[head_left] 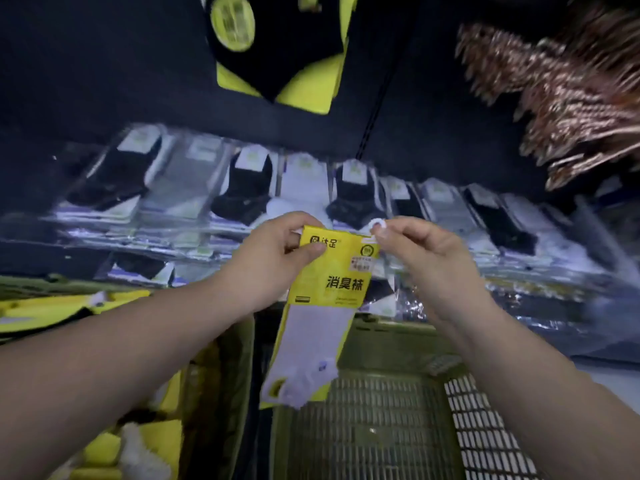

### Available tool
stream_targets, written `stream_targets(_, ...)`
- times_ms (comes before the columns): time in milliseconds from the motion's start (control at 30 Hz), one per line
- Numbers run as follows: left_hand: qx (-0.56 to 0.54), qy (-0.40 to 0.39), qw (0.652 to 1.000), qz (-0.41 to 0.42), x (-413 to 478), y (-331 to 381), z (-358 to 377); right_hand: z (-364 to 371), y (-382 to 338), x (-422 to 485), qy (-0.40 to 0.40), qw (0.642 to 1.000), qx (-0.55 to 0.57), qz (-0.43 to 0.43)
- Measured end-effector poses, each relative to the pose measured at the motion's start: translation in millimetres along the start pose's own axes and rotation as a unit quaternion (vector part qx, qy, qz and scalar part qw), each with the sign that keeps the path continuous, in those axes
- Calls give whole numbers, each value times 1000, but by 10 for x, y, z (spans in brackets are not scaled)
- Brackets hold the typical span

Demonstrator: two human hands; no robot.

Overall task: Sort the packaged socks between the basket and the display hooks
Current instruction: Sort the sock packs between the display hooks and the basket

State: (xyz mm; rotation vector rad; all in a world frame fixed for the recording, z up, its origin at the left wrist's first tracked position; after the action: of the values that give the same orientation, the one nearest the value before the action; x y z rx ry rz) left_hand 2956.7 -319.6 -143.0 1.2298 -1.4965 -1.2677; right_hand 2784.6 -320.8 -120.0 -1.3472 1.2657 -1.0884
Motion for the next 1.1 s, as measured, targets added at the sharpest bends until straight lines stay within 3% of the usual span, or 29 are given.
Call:
stream_targets(100, 56, -15, 996, 60, 38, 308, -156, 145, -404, 159, -9, 998, -43, -42)
stream_targets(233, 95, -23, 991, 95, -15, 444, -292, 318, -573, 222, -43, 997, -54, -34)
stream_targets(733, 13, -42, 993, 107, -170, 496, -334, 494, -638, 11, -54, 994, -83, -46)
stream_targets(900, 58, -58, 993, 84, -177, 477, -302, 621, -741, -7, -157, 950, -256, -90)
stream_targets(1100, 135, -96, 985, 53, -174, 411, -194, 608, -728, 34, -151, 930, -326, -78)
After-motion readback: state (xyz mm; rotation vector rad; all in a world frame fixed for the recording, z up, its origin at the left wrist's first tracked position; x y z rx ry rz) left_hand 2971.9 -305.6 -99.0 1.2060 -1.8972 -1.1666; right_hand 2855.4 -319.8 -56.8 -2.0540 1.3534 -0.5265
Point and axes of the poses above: each hand's wrist, its own x-axis towards the middle knuckle, its own z-axis out of the palm, y = z × x, the point moved 8 cm from there along x, towards the middle knuckle, and after that the axes turned 2 degrees about -y, right-handed, at the moved point
